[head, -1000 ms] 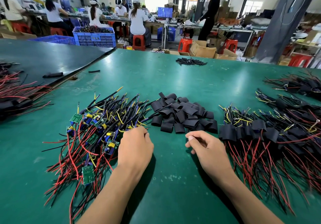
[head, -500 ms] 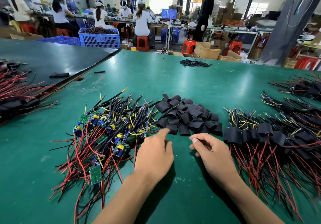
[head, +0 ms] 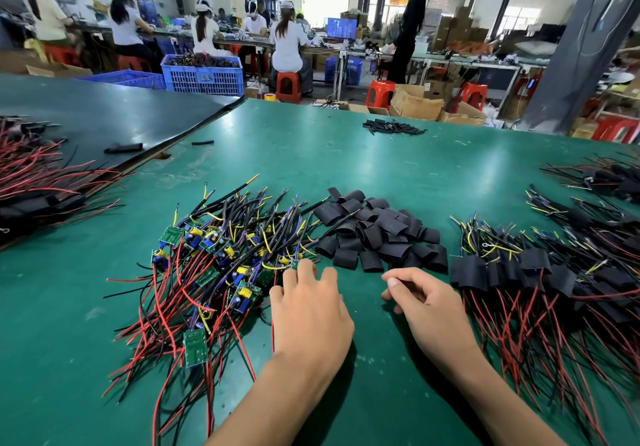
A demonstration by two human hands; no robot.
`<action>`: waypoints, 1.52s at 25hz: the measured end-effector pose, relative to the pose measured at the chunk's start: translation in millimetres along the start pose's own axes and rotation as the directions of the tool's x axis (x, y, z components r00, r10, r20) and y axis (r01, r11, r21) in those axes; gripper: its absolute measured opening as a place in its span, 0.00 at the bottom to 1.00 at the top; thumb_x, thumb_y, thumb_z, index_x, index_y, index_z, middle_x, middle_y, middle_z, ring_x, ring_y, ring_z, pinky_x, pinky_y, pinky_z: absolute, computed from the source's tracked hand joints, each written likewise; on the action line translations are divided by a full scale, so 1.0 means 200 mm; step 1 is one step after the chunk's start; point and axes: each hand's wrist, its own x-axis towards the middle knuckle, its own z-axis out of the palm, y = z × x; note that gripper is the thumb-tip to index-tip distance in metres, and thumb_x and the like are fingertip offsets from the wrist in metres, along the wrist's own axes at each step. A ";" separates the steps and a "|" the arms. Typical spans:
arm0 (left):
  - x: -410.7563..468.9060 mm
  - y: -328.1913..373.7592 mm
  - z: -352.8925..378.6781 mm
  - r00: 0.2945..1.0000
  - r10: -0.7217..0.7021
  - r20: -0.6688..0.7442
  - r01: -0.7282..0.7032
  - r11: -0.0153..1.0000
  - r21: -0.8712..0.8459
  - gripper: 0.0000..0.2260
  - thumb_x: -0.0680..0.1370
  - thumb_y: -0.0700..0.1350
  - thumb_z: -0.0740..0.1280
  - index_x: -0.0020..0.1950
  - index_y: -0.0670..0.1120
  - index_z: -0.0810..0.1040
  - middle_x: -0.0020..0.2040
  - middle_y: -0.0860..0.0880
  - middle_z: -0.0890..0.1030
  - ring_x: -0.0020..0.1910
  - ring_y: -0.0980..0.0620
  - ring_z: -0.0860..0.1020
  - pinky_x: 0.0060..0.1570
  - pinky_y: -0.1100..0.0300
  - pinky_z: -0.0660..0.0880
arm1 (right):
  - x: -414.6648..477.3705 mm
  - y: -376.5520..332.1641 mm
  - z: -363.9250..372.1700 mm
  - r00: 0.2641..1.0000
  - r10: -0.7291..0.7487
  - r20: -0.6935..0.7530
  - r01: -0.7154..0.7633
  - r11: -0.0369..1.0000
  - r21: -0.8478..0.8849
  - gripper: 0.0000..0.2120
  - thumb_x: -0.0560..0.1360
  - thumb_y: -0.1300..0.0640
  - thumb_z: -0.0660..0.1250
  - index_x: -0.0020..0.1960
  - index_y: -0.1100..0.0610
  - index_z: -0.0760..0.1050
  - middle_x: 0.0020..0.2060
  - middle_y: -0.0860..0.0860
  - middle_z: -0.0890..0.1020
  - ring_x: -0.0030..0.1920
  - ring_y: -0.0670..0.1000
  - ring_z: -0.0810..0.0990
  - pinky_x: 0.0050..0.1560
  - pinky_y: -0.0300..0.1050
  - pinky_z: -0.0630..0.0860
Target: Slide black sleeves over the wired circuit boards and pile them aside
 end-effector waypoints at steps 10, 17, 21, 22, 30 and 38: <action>0.07 -0.09 -0.03 0.997 -0.040 -0.061 0.032 0.992 -0.123 0.12 0.80 0.50 0.62 0.62 0.51 0.76 0.62 0.51 0.73 0.63 0.48 0.70 0.59 0.53 0.69 | 0.00 0.00 -0.01 1.000 0.007 -0.001 -0.006 1.000 0.031 0.08 0.78 0.59 0.68 0.44 0.48 0.83 0.35 0.46 0.85 0.33 0.40 0.79 0.39 0.29 0.73; 0.08 -0.09 -0.03 0.999 -0.047 0.012 0.047 0.996 -0.080 0.15 0.80 0.50 0.62 0.66 0.50 0.72 0.76 0.44 0.60 0.67 0.43 0.70 0.62 0.51 0.70 | 0.00 0.00 -0.01 1.000 0.000 0.000 0.000 1.000 0.014 0.08 0.78 0.59 0.68 0.44 0.48 0.83 0.35 0.45 0.85 0.33 0.41 0.78 0.39 0.31 0.74; 0.09 -0.11 -0.03 0.998 -0.054 0.033 0.057 0.992 -0.111 0.18 0.80 0.50 0.62 0.69 0.49 0.70 0.76 0.44 0.62 0.70 0.43 0.67 0.63 0.51 0.69 | 0.00 -0.01 -0.01 1.000 -0.003 0.000 0.003 1.000 0.013 0.08 0.78 0.59 0.68 0.44 0.49 0.83 0.34 0.46 0.85 0.33 0.41 0.78 0.40 0.32 0.73; 0.10 -0.11 -0.03 0.998 -0.058 0.020 0.060 0.989 -0.133 0.18 0.81 0.50 0.62 0.70 0.48 0.70 0.76 0.46 0.63 0.70 0.45 0.67 0.62 0.52 0.70 | 0.00 -0.01 -0.01 1.000 -0.001 0.001 0.001 1.000 0.015 0.08 0.78 0.59 0.68 0.44 0.49 0.83 0.34 0.46 0.85 0.33 0.41 0.78 0.39 0.32 0.73; 0.10 -0.11 -0.01 0.994 -0.052 -0.093 0.026 0.964 -0.265 0.13 0.80 0.48 0.64 0.64 0.48 0.77 0.61 0.49 0.73 0.59 0.47 0.75 0.51 0.54 0.73 | 0.00 -0.01 0.00 1.000 -0.002 0.001 0.002 1.000 0.019 0.08 0.78 0.60 0.68 0.44 0.48 0.82 0.34 0.46 0.85 0.33 0.41 0.78 0.42 0.34 0.74; 0.13 -0.13 -0.03 0.978 -0.077 -0.196 -0.020 0.893 -0.449 0.18 0.78 0.37 0.63 0.67 0.48 0.76 0.60 0.46 0.79 0.54 0.43 0.78 0.52 0.53 0.74 | -0.01 -0.01 -0.01 1.000 -0.008 -0.002 0.008 1.000 0.026 0.09 0.78 0.60 0.68 0.44 0.49 0.82 0.34 0.45 0.85 0.32 0.39 0.78 0.40 0.31 0.73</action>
